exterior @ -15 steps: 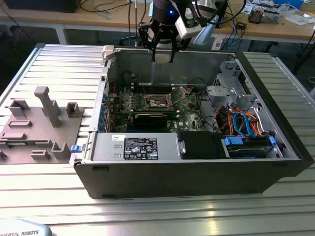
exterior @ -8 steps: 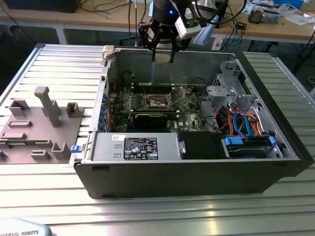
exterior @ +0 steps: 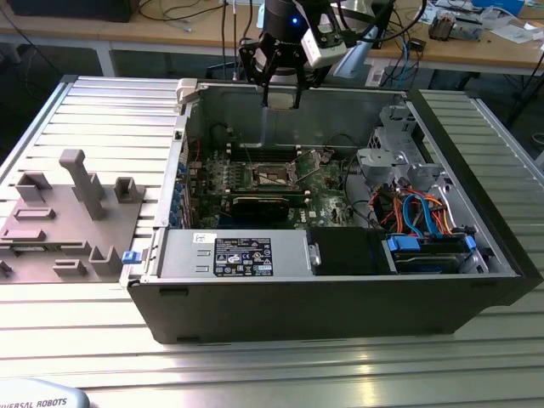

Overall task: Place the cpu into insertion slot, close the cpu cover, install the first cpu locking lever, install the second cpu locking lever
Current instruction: 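Place the cpu into insertion slot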

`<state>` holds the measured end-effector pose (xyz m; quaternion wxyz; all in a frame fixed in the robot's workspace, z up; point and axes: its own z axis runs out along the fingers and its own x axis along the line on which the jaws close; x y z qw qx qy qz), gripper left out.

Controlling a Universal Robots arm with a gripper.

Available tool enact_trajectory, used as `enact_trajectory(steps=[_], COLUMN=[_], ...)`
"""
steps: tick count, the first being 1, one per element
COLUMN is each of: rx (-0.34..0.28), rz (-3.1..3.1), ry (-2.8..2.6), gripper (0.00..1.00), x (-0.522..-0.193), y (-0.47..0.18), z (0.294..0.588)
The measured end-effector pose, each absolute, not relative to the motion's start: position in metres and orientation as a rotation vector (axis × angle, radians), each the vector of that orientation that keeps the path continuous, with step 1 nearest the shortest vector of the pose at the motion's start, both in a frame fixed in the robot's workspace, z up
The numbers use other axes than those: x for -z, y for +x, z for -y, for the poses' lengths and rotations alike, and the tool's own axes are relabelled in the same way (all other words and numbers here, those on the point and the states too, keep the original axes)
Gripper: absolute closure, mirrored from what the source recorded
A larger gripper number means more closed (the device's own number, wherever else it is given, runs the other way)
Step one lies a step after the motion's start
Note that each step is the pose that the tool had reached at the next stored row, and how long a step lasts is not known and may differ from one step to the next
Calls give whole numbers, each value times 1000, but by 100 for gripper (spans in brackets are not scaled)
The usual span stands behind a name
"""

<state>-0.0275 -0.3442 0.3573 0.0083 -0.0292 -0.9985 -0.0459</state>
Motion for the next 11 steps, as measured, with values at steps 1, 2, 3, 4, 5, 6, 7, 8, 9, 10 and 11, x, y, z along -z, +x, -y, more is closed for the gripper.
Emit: enact_trajectory(steps=[1, 2, 3, 4, 5, 6, 7, 8, 9, 10, 11], rx=[143, 144, 144, 143, 144, 144, 144, 144, 144, 144, 144], rz=[3120, 3120, 3120, 3120, 3120, 3120, 3120, 3120, 3120, 3120, 3120], ry=[-93, -95, -97, -98, -100, -102, -104, -106, -107, -108, -109], gripper=[46, 46, 46, 46, 46, 46, 46, 46, 46, 46, 46], x=[-357, -357, -357, -357, -357, -357, -357, -357, -357, -357, -357], y=[-28, -28, -28, -28, -28, -28, -28, -28, -28, -28, -28], z=[344, 344, 344, 344, 344, 344, 344, 344, 344, 344, 344])
